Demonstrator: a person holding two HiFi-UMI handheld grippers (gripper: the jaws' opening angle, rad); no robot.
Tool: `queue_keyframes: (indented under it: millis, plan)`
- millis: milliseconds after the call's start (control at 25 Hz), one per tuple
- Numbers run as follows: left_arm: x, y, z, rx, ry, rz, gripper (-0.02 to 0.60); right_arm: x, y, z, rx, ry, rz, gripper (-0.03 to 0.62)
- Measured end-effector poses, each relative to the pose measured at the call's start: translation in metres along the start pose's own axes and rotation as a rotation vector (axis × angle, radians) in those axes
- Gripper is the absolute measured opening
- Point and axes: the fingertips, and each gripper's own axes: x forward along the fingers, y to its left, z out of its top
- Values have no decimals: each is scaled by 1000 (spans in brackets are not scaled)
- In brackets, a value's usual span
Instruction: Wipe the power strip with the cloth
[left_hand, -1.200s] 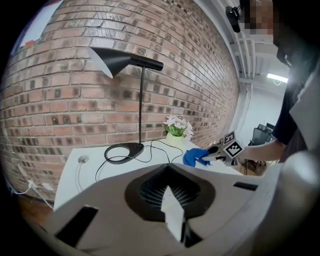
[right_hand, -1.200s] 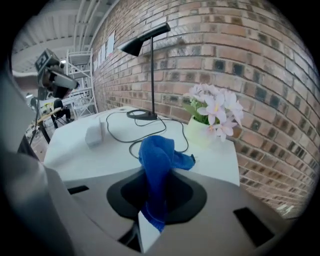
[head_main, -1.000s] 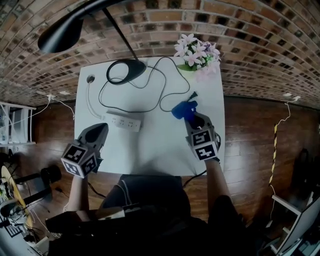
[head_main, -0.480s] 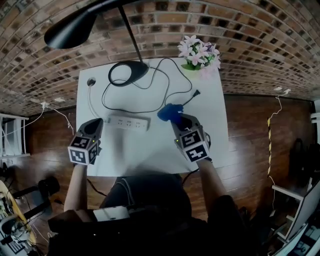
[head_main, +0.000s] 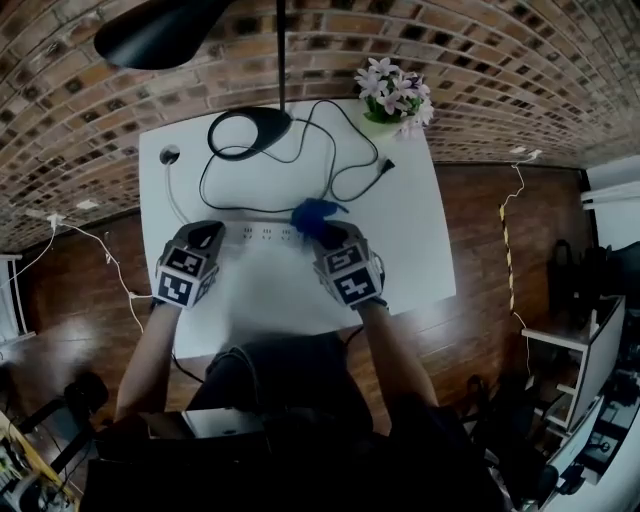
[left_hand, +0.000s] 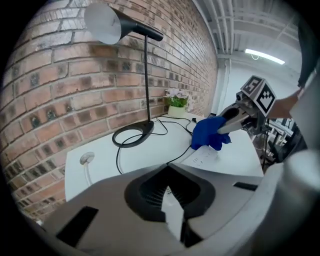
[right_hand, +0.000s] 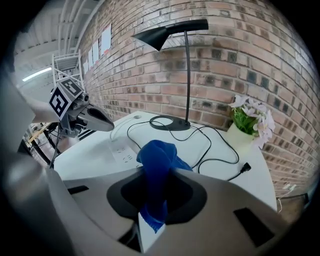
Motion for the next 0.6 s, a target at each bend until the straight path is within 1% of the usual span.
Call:
queue_keyframes:
  millis: [80,240,360,440,480,600]
  plan:
    - [4,-4,1,18,11,-32,0,7,7,-2,12,19,-3,58]
    - [15,-13,3,64,39,-65,0,21,16,-12,9,67,-2,58]
    - [24,-20,-9,78,99,-89,2,31,22,-24,21,106,6,58]
    - [28,-22,-17,98,134,-93,2,35,24,-27,30,109,11,58]
    - [30,-23,-19,105,138,-92,2,36,24,-27,31,108,13,58]
    - [33,-21,-19,103,123,-77,5,39,21,-24,11,122,16,58]
